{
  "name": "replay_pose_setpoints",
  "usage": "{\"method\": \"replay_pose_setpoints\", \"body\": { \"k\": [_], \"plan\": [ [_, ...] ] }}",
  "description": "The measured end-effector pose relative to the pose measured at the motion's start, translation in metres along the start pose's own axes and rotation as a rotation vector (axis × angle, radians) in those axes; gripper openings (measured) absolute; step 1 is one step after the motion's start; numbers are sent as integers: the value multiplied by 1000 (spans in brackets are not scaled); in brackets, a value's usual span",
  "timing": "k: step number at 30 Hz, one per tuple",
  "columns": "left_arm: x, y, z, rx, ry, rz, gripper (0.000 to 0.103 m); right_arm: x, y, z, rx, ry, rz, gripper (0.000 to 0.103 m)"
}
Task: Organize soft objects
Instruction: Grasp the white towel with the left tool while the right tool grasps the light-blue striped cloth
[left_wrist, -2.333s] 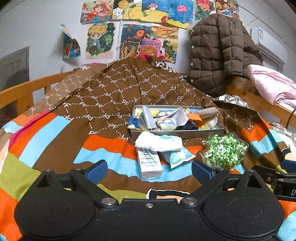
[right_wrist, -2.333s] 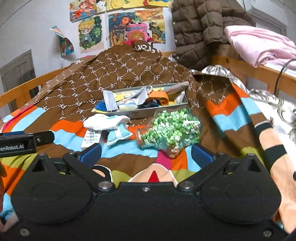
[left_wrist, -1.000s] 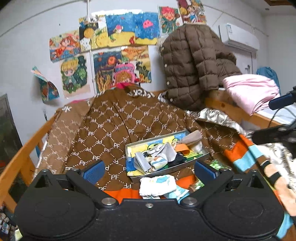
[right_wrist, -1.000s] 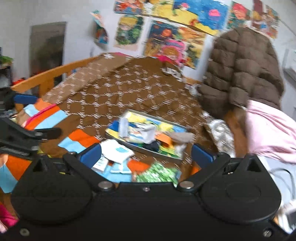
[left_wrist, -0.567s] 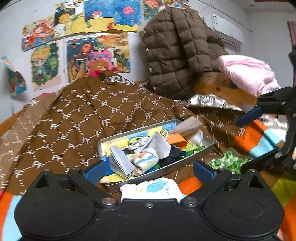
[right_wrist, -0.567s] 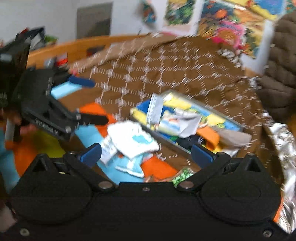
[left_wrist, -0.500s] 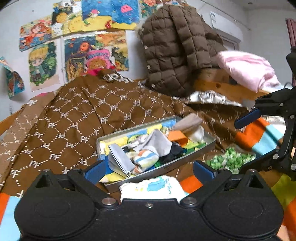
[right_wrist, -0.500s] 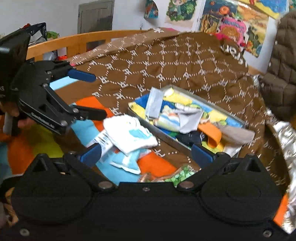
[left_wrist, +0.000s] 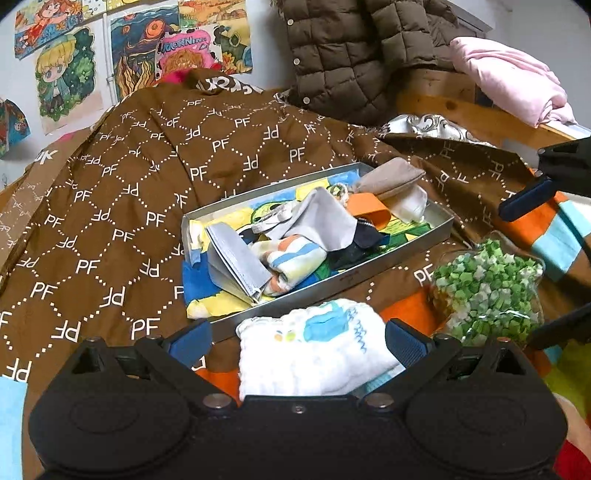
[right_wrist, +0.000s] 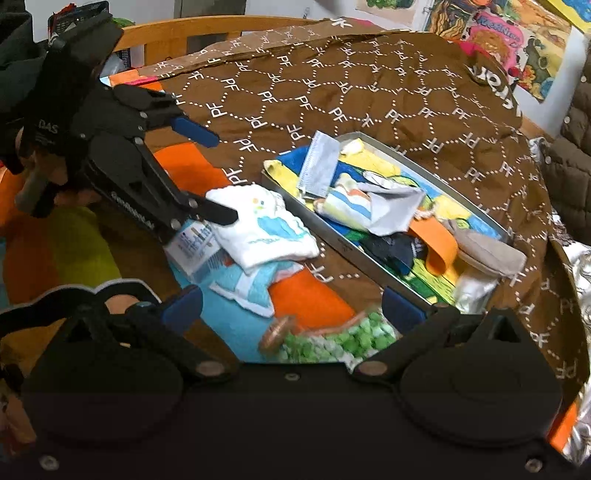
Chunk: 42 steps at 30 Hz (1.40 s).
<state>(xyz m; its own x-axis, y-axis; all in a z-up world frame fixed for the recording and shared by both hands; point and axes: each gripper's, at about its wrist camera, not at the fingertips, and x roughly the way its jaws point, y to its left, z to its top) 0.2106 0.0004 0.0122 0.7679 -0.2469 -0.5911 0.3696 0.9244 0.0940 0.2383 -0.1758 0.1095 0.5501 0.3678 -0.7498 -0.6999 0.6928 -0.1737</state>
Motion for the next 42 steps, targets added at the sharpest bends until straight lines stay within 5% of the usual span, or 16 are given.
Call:
{"method": "replay_pose_setpoints", "body": {
  "k": [4, 16, 21, 28, 33, 36, 42],
  "plan": [
    [9, -1, -9, 13, -34, -16, 100, 25, 4, 2, -4, -8, 20, 102],
    [41, 11, -18, -2, 42, -144, 97, 84, 22, -1, -78, 79, 65, 102],
    [47, 30, -17, -49, 103, -103, 94, 98, 27, 1, -75, 106, 78, 86],
    [57, 46, -18, -177, 188, -138, 71, 133, 19, 6, 34, 165, 137, 62],
    [55, 47, -16, -186, 187, -122, 53, 142, 8, 6, 128, 186, 198, 49],
    [53, 48, -13, -174, 187, -99, 40, 139, 9, 6, 139, 181, 192, 33],
    [44, 43, -2, -159, 170, -86, 14, 129, -1, 2, 176, 148, 172, 20]
  ]
}}
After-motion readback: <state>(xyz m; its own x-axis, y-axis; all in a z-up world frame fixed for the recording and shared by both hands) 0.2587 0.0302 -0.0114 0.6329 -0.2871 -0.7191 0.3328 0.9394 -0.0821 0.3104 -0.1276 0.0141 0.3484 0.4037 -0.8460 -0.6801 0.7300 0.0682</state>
